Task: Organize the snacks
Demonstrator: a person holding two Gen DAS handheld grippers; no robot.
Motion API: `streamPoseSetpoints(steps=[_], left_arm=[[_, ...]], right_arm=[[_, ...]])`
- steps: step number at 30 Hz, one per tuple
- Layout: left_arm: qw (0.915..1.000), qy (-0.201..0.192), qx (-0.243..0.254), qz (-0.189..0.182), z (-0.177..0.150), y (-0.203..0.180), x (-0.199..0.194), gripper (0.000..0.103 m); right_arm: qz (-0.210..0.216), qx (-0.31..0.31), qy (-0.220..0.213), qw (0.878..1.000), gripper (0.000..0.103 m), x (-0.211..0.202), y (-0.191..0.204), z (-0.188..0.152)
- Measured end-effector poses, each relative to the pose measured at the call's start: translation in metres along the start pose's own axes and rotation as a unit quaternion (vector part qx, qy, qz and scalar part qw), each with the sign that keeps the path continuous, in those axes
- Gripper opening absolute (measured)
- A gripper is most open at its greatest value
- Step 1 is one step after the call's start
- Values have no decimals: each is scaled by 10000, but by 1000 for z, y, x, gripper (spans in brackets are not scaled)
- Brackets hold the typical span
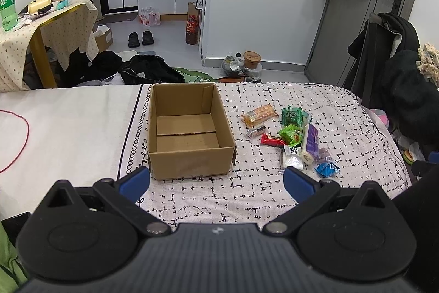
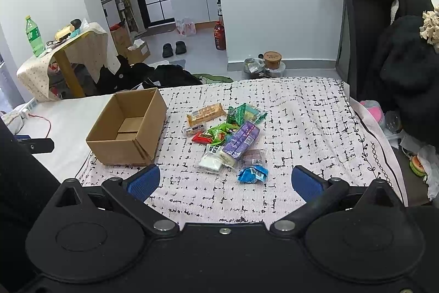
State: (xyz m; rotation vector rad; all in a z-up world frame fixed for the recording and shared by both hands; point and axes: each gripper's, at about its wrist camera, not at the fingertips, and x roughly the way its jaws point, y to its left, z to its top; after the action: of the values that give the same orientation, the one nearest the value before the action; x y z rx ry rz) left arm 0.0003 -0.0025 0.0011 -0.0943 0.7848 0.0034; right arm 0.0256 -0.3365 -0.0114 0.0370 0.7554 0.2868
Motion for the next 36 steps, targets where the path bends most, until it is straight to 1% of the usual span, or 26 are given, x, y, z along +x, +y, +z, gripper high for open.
streamPoseSetpoints(steps=[21, 29, 36], left_arm=[[9999, 41, 55, -98, -1, -3, 11, 103], [9997, 73, 9, -245, 1, -9, 26, 103], [9991, 111, 217, -344, 6, -15, 48, 103]], right_arm=[[-41, 43, 31, 10000, 103, 4, -4, 0], [-31, 120, 52, 9999, 103, 11, -11, -3], [-135, 196, 113, 9997, 103, 21, -19, -6]])
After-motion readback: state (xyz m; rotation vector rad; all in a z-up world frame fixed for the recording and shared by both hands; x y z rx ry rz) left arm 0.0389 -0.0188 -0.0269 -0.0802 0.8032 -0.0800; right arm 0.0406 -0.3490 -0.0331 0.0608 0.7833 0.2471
